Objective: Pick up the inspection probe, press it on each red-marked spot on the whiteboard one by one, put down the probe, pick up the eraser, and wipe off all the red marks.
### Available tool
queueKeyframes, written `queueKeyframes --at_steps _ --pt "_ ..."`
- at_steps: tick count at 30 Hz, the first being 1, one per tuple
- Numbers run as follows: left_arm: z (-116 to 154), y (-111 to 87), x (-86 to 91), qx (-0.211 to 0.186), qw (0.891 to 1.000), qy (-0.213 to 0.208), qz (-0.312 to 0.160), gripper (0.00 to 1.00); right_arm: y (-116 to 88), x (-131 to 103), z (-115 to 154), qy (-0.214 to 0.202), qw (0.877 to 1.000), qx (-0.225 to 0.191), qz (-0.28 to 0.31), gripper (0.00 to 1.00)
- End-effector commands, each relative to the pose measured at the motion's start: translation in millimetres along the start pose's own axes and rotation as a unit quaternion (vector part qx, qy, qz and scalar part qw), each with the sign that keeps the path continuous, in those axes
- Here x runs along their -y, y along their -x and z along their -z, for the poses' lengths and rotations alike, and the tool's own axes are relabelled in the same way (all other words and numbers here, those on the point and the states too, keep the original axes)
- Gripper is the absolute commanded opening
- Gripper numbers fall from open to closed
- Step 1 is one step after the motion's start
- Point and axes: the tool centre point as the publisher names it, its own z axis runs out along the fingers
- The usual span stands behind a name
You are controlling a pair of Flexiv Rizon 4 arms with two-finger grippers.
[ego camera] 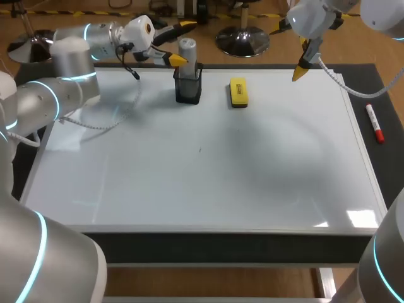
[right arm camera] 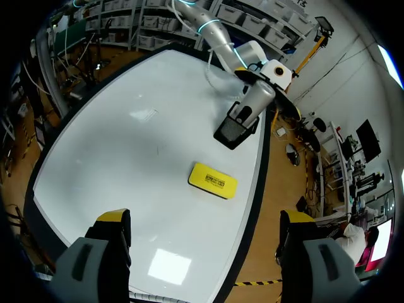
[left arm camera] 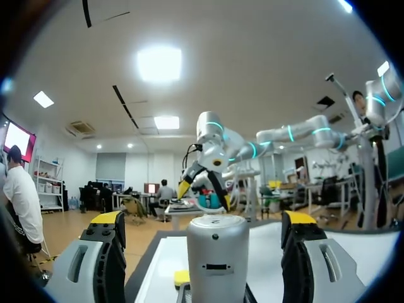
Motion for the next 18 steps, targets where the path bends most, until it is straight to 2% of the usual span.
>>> queueKeyframes --at_steps 1,12,15,18 --pt "-4.7 -19.8 17.7 0.069 0.995 0.075 0.000 1.00 0.2 -0.2 0.7 -0.002 1.000 -0.002 0.000 1.00" --pt "1.2 -33.9 23.1 0.105 0.979 0.175 0.009 1.00 0.2 -0.2 0.7 -0.002 1.000 -0.002 0.000 1.00" --pt "2.0 -37.2 24.9 0.116 0.969 0.216 0.009 1.00 0.2 -0.2 0.7 -0.002 1.000 -0.002 0.000 1.00" --pt "1.9 -41.1 26.6 0.130 0.954 0.269 0.004 1.00 0.2 -0.2 0.7 -0.002 1.000 -0.002 0.000 1.00"
